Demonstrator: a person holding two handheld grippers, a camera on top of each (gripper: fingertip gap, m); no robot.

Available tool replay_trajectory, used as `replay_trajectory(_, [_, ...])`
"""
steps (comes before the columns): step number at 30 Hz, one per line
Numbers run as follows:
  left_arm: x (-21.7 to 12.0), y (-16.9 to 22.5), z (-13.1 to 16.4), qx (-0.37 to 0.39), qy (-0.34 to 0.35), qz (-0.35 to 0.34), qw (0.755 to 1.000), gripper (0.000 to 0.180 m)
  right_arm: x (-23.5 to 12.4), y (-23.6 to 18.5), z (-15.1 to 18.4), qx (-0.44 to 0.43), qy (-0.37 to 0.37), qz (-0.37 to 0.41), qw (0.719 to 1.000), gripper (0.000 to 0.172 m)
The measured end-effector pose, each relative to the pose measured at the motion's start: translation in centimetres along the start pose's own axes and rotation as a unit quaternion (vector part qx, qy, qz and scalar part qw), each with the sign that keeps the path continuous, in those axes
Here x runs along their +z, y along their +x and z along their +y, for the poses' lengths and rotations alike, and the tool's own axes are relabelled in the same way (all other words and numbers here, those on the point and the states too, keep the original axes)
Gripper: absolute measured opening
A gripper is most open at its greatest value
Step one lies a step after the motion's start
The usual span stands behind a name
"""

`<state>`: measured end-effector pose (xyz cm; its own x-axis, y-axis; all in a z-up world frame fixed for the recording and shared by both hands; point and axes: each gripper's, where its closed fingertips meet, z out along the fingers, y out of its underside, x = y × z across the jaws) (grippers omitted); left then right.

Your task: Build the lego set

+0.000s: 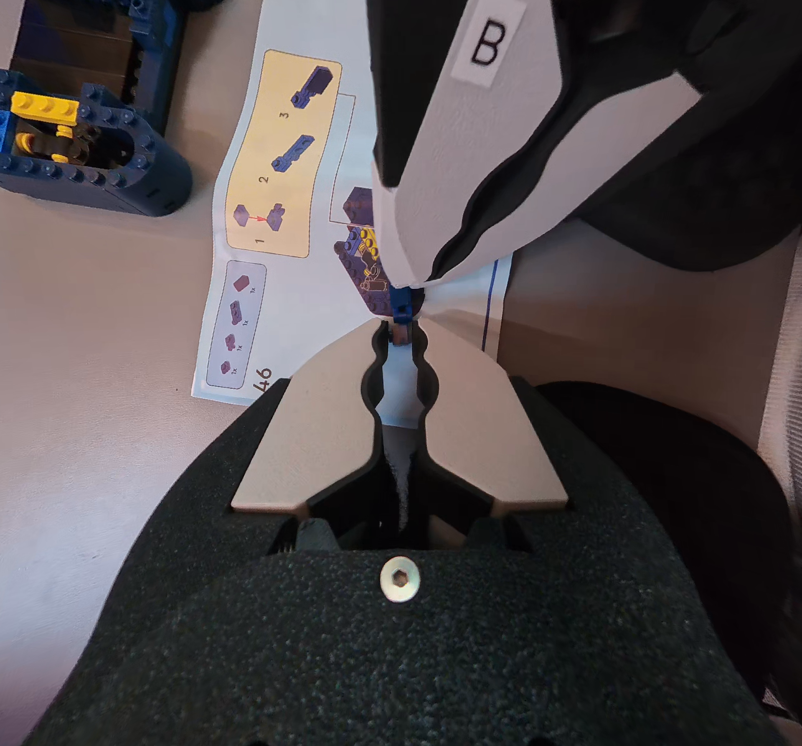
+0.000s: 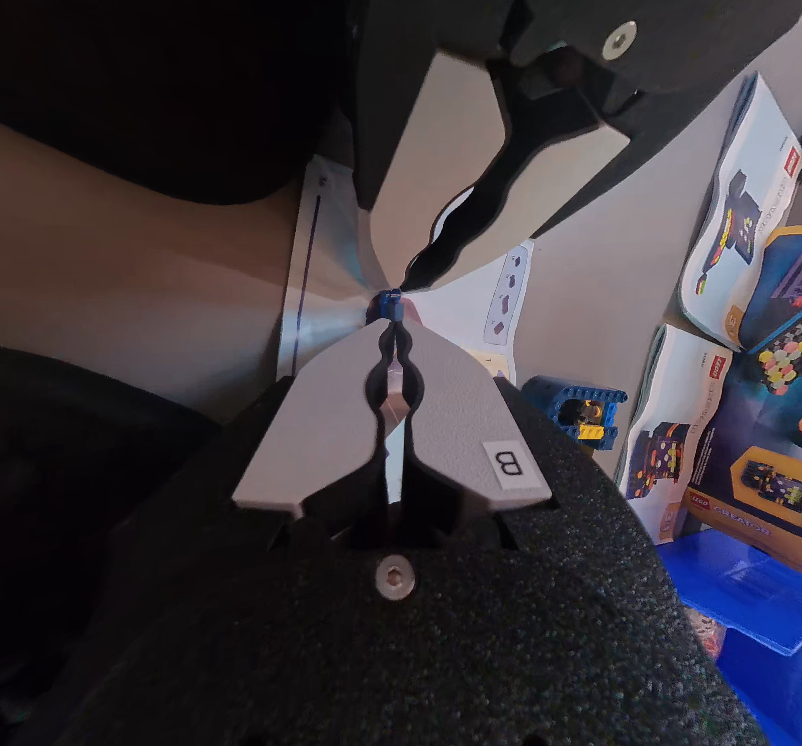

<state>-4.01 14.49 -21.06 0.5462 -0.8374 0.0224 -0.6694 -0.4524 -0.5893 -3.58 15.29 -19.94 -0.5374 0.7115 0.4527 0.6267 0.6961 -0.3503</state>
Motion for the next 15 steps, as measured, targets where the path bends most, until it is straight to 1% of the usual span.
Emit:
replay_trajectory(1, [0.00, 0.00, 0.00, -0.001, 0.003, 0.002, 1.000, 0.009, 0.02, -0.02, -0.01, -0.003, -0.002, -0.004, 1.000, 0.000])
replay_trajectory(7, [0.03, 0.01, -0.06, -0.013, 0.015, 0.004, 1.000, 0.009, -0.19, -0.19, 0.30, -0.002, -0.029, -0.024, 0.999, 0.000])
replay_trajectory(13, [0.09, -0.03, -0.17, -0.014, 0.029, 0.003, 0.999, 0.008, 0.03, -0.96, 0.61, 0.013, -0.046, -0.064, 0.997, 0.000])
replay_trajectory(15, [0.09, -0.03, -0.18, -0.013, 0.032, 0.004, 0.999, 0.008, -0.01, -0.79, 0.47, 0.010, -0.040, -0.061, 0.997, 0.000])
